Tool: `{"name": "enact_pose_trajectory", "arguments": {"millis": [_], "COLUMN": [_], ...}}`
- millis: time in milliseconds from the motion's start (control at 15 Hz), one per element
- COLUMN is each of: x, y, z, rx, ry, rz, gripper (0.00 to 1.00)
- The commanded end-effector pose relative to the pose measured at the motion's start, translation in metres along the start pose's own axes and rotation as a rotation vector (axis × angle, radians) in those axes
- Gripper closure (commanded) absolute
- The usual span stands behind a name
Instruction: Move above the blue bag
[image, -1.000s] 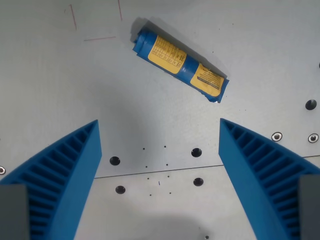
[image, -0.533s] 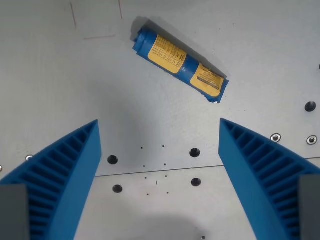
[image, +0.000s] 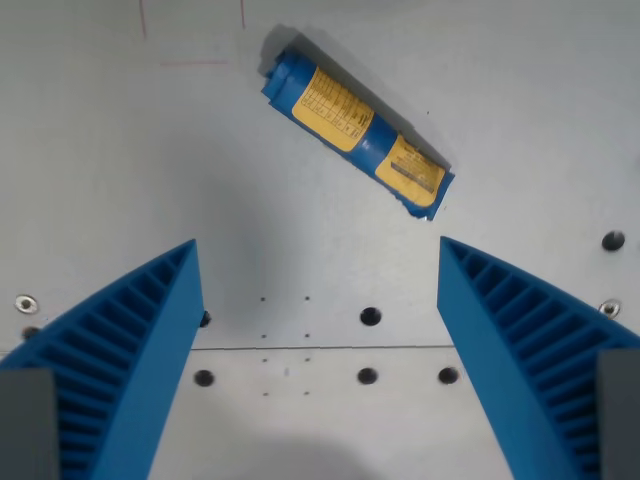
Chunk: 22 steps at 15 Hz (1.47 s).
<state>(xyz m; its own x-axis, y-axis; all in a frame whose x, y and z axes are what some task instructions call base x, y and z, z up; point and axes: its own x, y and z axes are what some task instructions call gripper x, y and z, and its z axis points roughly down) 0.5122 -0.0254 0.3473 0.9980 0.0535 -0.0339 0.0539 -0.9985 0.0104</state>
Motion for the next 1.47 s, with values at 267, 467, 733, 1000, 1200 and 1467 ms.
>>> {"name": "enact_pose_trajectory", "arguments": {"millis": [267, 467, 733, 1000, 1200, 1467], "x": [-0.006, -0.006, -0.006, -0.005, -0.006, -0.006], "y": [0.007, 0.009, 0.012, 0.015, 0.016, 0.018], "z": [0.030, 0.045, 0.065, 0.085, 0.100, 0.120], "rx": [-0.046, -0.063, -0.074, -0.090, -0.099, -0.111], "ry": [0.087, 0.082, 0.068, 0.065, 0.063, 0.061], "rz": [-0.324, -0.416, -0.537, -0.646, -0.719, -0.776], "gripper": [0.00, 0.00, 0.00, 0.00, 0.00, 0.00]}}
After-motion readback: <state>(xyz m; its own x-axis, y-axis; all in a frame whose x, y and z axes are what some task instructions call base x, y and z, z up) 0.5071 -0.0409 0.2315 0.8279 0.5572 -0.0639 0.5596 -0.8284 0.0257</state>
